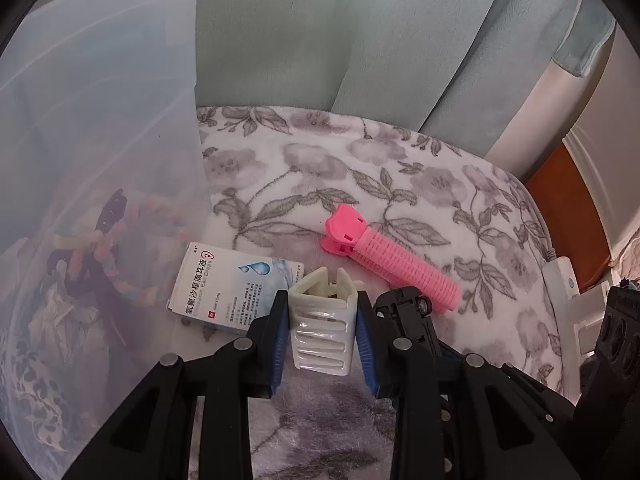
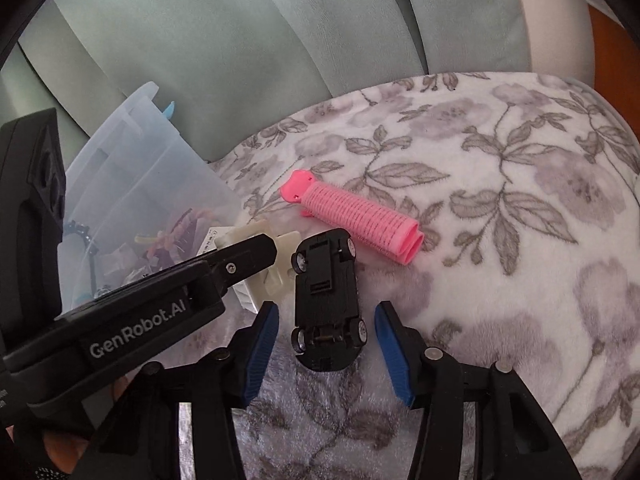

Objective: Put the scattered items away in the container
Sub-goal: 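Close the left tool on the white claw clip while the right tool grasps the black toy car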

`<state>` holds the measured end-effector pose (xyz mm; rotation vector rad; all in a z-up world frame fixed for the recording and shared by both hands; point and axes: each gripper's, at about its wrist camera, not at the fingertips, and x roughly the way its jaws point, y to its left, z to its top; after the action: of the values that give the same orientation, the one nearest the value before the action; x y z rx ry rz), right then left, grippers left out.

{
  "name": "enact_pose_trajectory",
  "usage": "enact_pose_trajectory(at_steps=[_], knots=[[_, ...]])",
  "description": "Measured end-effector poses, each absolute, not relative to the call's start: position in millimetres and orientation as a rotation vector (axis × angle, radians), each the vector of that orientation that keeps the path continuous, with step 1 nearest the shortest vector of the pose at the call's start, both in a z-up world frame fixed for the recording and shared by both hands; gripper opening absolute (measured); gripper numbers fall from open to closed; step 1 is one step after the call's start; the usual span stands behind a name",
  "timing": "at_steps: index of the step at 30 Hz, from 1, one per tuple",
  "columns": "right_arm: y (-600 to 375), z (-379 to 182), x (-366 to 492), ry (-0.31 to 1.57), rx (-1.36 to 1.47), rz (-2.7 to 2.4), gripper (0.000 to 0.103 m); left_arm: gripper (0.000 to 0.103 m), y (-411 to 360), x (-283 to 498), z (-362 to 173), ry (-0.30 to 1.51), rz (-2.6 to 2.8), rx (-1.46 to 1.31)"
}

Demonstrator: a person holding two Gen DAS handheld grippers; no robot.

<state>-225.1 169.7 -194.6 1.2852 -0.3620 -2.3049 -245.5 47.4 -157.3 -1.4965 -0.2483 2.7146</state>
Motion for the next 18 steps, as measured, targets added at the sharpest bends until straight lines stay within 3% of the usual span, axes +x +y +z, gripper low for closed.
enact_pose_trajectory(at_steps=[6,10,18], knots=[[164,-197,-232,-0.313,1.261,-2.321,0.047,0.033,53,-247,-158,-0.209,2.722,-1.474],[163,-197,-231,-0.288,1.260,-2.344,0.037,0.033,52,-246,-158,-0.219,2.725,-1.468],[171,-193,-222,-0.351,1.293,-2.329,0.037,0.032,50,-242,-157,-0.209,2.717,-1.487]])
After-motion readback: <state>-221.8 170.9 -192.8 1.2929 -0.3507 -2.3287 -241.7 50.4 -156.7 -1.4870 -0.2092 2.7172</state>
